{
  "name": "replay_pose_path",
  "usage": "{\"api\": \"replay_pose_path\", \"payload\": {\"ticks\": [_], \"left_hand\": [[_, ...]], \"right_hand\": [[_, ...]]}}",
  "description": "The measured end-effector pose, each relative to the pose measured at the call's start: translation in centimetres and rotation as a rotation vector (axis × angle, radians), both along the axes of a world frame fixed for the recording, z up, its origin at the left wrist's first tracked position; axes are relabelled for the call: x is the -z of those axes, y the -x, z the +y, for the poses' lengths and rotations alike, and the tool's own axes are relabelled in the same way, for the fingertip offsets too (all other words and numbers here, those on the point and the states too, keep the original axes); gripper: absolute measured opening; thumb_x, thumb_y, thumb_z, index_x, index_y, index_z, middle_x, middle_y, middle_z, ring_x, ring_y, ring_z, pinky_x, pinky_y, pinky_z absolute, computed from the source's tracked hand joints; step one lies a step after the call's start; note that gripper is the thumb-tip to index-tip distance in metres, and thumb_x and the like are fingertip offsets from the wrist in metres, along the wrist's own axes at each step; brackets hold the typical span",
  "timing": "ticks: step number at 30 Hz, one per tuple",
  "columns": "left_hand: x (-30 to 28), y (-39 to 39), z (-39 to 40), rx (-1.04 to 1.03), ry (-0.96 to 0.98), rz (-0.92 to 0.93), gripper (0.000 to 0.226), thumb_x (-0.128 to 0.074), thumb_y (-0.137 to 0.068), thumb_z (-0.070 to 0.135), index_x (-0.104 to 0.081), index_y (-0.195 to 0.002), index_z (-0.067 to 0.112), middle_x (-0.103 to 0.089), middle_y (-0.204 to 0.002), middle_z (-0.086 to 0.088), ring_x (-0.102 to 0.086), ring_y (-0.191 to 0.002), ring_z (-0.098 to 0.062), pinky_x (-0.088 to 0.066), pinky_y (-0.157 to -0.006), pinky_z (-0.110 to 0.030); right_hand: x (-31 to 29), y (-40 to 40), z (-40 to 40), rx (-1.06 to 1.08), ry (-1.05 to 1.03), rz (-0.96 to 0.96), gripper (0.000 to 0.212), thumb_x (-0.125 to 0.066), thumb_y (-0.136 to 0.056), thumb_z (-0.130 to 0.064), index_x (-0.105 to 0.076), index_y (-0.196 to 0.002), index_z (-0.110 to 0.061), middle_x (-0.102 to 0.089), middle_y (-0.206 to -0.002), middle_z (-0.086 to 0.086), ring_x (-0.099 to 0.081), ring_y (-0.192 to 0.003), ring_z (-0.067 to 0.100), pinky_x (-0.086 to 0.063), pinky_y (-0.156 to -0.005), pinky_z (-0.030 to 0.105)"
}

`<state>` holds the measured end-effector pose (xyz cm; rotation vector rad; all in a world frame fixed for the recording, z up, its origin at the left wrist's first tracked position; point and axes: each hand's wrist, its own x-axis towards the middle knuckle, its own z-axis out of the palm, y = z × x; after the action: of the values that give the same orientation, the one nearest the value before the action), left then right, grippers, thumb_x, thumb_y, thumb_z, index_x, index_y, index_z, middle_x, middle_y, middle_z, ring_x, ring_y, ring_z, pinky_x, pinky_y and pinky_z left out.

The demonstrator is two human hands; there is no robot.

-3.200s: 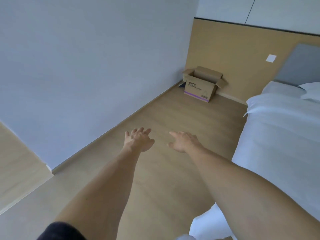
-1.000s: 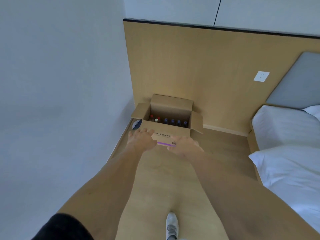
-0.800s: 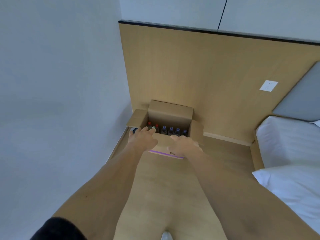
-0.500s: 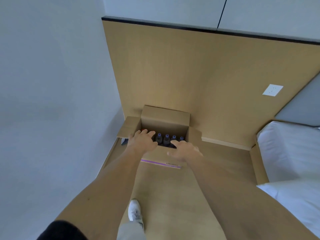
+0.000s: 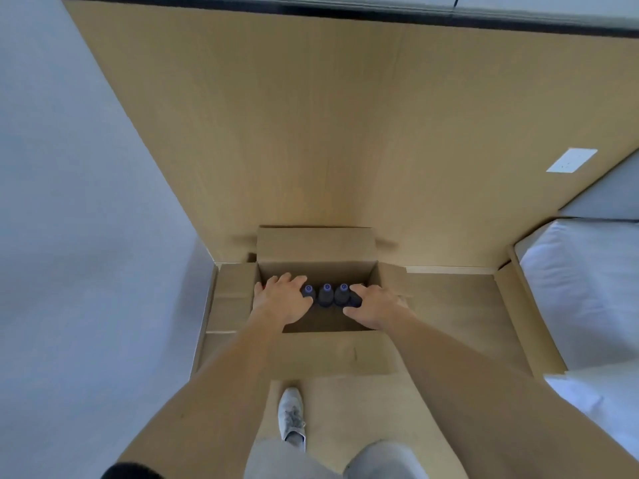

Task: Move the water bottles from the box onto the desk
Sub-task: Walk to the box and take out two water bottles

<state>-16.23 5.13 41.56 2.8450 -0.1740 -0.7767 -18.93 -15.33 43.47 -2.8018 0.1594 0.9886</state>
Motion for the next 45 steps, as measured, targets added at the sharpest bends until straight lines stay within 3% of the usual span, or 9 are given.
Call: {"api": "replay_pose_path", "payload": {"ticks": [6, 17, 25, 32, 39, 45], "left_hand": [[5.3, -5.0, 3.0, -0.055, 0.039, 0.135, 0.060, -0.043, -0.099, 0.050, -0.028, -0.155, 0.034, -0.036, -0.157, 0.000, -0.033, -0.143, -0.028, -0.030, -0.116, -0.051], [17.1, -8.4, 8.0, -0.264, 0.008, 0.224, 0.060, -0.049, -0.099, 0.043, -0.030, -0.155, 0.030, -0.047, -0.149, -0.007, -0.046, -0.132, -0.033, -0.041, -0.106, -0.047], [28.9, -9.9, 5.5, -0.342, -0.003, 0.288, 0.058, -0.053, -0.102, 0.031, -0.035, -0.155, 0.019, -0.047, -0.148, -0.012, -0.048, -0.133, -0.031, -0.038, -0.108, -0.037], [39.0, -10.3, 5.2, -0.459, -0.092, 0.411, 0.052, -0.055, -0.100, 0.031, -0.040, -0.148, 0.016, -0.047, -0.140, -0.016, -0.051, -0.128, -0.038, -0.045, -0.107, -0.048], [44.8, -9.9, 4.6, -0.471, -0.179, 0.453, 0.055, -0.058, -0.100, 0.028, -0.035, -0.147, 0.010, -0.040, -0.146, -0.016, -0.052, -0.129, -0.035, -0.047, -0.106, -0.043], [47.1, -10.7, 5.2, -0.409, -0.278, 0.395, 0.034, -0.043, -0.105, 0.013, -0.052, -0.137, 0.009, -0.057, -0.133, -0.015, -0.061, -0.121, -0.030, -0.050, -0.098, -0.037]], "right_hand": [[4.6, -5.2, 1.6, 0.029, 0.008, 0.079, 0.069, -0.046, -0.090, -0.066, -0.029, -0.151, -0.038, -0.043, -0.150, 0.006, -0.043, -0.134, 0.034, -0.037, -0.110, 0.049], [17.0, -10.5, 3.1, -0.021, -0.040, 0.262, 0.067, -0.047, -0.095, -0.060, -0.026, -0.154, -0.038, -0.044, -0.149, 0.005, -0.044, -0.134, 0.031, -0.038, -0.108, 0.048], [29.4, -14.8, 3.8, -0.067, -0.117, 0.320, 0.068, -0.050, -0.095, -0.057, -0.023, -0.155, -0.039, -0.040, -0.153, 0.004, -0.041, -0.137, 0.031, -0.039, -0.109, 0.047], [40.8, -17.5, 5.0, -0.076, -0.203, 0.323, 0.075, -0.059, -0.093, -0.054, -0.019, -0.155, -0.041, -0.035, -0.157, 0.005, -0.036, -0.142, 0.032, -0.039, -0.112, 0.050], [49.1, -19.3, 8.5, -0.138, -0.393, 0.172, 0.086, -0.071, -0.088, -0.042, -0.017, -0.155, -0.041, -0.027, -0.161, 0.000, -0.031, -0.146, 0.028, -0.035, -0.115, 0.047], [52.9, -21.2, 11.1, -0.205, -0.487, 0.080, 0.083, -0.073, -0.089, -0.034, -0.024, -0.156, -0.039, -0.031, -0.159, 0.002, -0.037, -0.142, 0.029, -0.038, -0.113, 0.043]]}}
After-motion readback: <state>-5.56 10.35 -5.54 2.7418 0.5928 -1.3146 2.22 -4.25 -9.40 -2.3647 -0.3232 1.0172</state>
